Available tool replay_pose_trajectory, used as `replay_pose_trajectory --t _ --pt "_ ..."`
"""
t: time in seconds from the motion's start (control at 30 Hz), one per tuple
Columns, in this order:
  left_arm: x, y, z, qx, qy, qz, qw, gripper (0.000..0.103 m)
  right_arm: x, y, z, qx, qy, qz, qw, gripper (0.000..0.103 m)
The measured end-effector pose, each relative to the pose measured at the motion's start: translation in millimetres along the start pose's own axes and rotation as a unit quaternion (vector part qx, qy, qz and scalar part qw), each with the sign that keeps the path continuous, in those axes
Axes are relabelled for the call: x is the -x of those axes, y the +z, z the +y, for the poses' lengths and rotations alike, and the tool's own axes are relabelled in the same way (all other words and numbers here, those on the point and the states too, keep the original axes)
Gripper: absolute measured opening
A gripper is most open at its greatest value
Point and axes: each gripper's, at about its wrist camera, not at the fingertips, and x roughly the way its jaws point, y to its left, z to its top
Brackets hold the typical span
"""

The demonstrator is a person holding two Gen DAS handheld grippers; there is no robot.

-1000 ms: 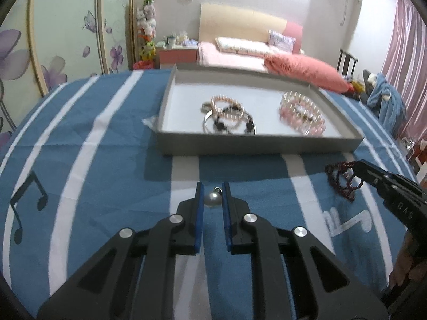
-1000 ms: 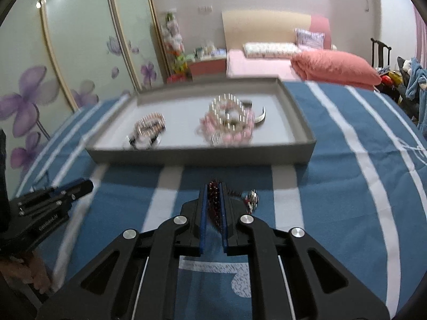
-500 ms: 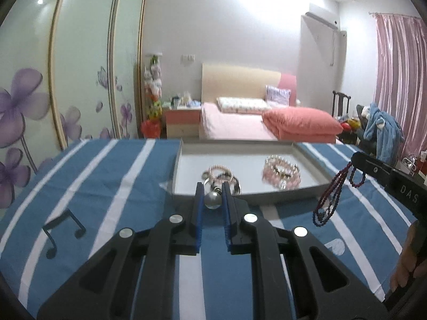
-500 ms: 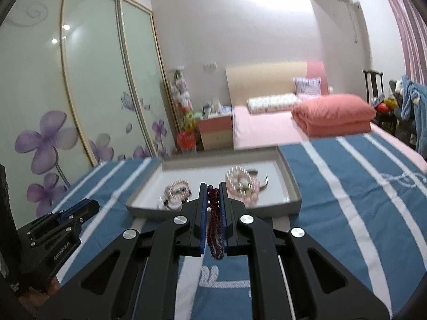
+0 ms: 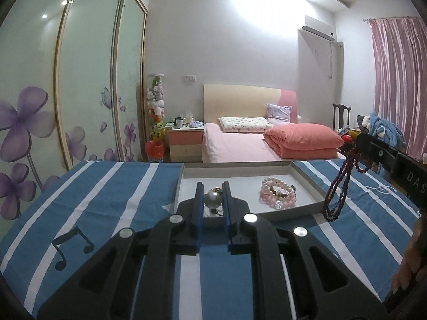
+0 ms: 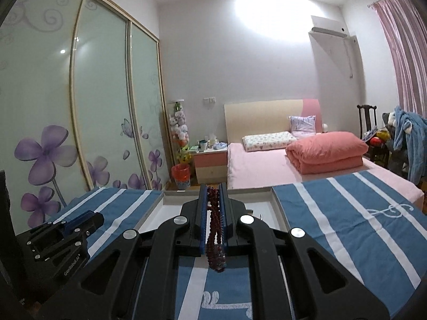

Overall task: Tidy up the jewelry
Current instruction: 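Carry the necklace in the right gripper over the tray while the left carries the earring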

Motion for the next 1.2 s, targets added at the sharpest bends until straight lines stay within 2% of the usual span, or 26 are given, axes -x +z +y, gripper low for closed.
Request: replay_pose_trajectory --t 0.2,0.8,1.0,1.2 --pt "-1 1 -2 0.000 0.003 -0.004 1.0000 0.014 6 -2 3 0.009 -0.006 -0.011 1.000 0.009" --pt "-14 7 -6 -0.001 -0.009 0.009 0.9999 0.014 -3 0 2 0.006 -0.009 0.001 1.000 0.009" --pt "-34 15 -6 -0.009 -0.015 0.016 0.9997 0.014 -19 6 2 0.010 -0.008 0.004 1.000 0.009" --pt "-76 25 1 0.014 -0.032 0.049 0.9982 0.014 -51 13 -8 -0.001 0.000 0.021 1.000 0.009"
